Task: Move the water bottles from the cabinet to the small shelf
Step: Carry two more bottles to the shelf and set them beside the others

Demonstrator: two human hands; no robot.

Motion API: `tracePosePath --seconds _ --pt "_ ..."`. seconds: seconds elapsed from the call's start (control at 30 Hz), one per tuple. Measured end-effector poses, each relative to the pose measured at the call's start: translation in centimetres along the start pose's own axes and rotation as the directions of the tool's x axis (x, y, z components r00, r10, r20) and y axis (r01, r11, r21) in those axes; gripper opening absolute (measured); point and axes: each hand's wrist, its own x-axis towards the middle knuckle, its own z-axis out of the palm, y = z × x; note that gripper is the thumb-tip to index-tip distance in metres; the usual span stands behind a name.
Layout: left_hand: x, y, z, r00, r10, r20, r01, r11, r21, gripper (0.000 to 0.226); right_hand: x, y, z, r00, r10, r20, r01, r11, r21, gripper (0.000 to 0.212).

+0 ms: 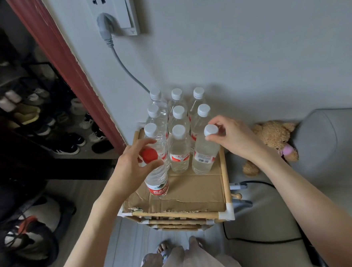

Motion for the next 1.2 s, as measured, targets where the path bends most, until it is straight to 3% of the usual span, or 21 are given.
tracePosePath --seconds 0.17,0.27,0.4,0.57,0.67,0.77,0.87,1.07,1.2 --pt "0.0 -0.5 -1.2 0.977 0.072 0.199 -0.073 0.997 -0.003 0.042 -0.4 -0.1 0.3 0.997 -0.080 0.015 0.080 0.997 -0.002 0.037" --pt "0.0 -0.2 -1.4 0.993 0.036 0.114 -0.035 0.999 -0.008 0.039 -0.5 -0.1 0.2 0.996 -0.080 0.023 0.081 0.997 -0.015 0.030" --pt "0.5 0.0 -1.1 1.000 -0.022 -0.001 0.022 1.000 0.017 0.033 0.0 -0.1 0.4 0.996 0.021 -0.086 -0.025 0.999 -0.036 0.036" --pt "1.0 -1.1 -1.2 0.996 -0.037 0.085 0.036 0.999 0.006 0.038 -0.7 0.2 0.1 0.998 -0.036 0.051 0.038 0.999 -0.027 0.039" --pt "1.2 -1.3 -1.2 0.996 -0.046 0.077 0.048 0.998 -0.031 0.038 -0.3 0.4 0.4 0.999 0.019 -0.032 -0.019 1.000 -0.006 0.029" --pt "1.4 -1.3 -1.1 0.998 -0.059 0.033 0.060 0.998 -0.031 0.036 -0.1 0.2 0.8 0.993 0.060 -0.105 -0.062 0.998 -0.011 0.035" --pt "1.4 -1.2 -1.1 0.999 -0.044 0.020 0.045 0.999 -0.024 0.039 -0.3 0.1 0.9 0.997 0.027 -0.072 -0.027 1.000 -0.002 0.036" --pt "1.4 -2.0 -2.2 0.989 0.005 0.149 -0.006 1.000 0.008 0.044 0.0 0.3 0.9 0.999 -0.005 -0.041 0.005 1.000 0.018 0.029" --pt "1.2 -1.4 -1.6 0.997 -0.071 -0.005 0.071 0.997 -0.011 0.034 0.1 0.2 1.2 0.998 -0.009 -0.055 0.012 0.998 0.054 0.029"
